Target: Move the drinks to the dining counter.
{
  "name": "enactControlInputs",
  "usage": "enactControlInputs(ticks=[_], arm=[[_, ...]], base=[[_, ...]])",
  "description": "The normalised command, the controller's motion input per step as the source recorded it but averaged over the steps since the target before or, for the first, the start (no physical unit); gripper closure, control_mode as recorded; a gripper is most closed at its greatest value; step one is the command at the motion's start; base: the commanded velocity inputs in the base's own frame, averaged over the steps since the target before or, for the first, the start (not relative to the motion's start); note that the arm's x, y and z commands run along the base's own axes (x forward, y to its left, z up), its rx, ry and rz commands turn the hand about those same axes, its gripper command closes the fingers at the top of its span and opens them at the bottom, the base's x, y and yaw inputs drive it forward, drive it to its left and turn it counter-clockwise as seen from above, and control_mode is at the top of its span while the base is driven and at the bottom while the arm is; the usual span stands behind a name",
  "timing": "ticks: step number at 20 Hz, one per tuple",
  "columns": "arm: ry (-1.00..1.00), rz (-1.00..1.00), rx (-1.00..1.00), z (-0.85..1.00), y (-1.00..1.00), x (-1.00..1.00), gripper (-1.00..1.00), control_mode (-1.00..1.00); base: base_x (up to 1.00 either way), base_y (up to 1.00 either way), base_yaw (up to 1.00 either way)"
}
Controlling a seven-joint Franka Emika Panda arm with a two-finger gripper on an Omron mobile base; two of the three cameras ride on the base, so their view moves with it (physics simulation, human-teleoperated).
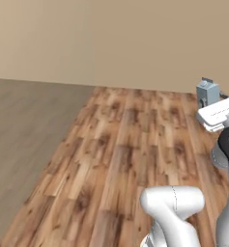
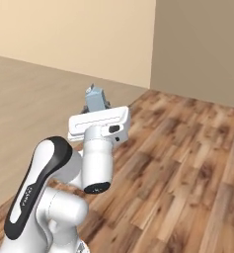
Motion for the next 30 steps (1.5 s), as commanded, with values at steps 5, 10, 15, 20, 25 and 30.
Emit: enactControlInputs(ticks=[5, 10, 15, 20, 25, 30], arm=[[0.00, 0.00, 0.00, 0.00, 0.00, 0.00, 1.00, 1.00], [0.00, 0.00, 0.00, 0.00, 0.00, 0.00, 1.00, 1.00], [0.00, 0.00, 0.00, 0.00, 0.00, 0.00, 1.00, 1.00], [0.00, 0.00, 0.00, 0.00, 0.00, 0.00, 1.00, 1.00], [0.00, 0.00, 0.00, 0.00, 0.00, 0.00, 1.00, 1.00], [0.00, 0.00, 0.00, 0.00, 0.00, 0.00, 1.00, 1.00]], base=[[1.00, -0.33, -0.02], [1.00, -0.01, 0.00], [1.00, -0.06, 0.00], [0.90, 0.00, -0.51], [0.09, 0.00, -0.98], [0.15, 0.07, -0.94]])
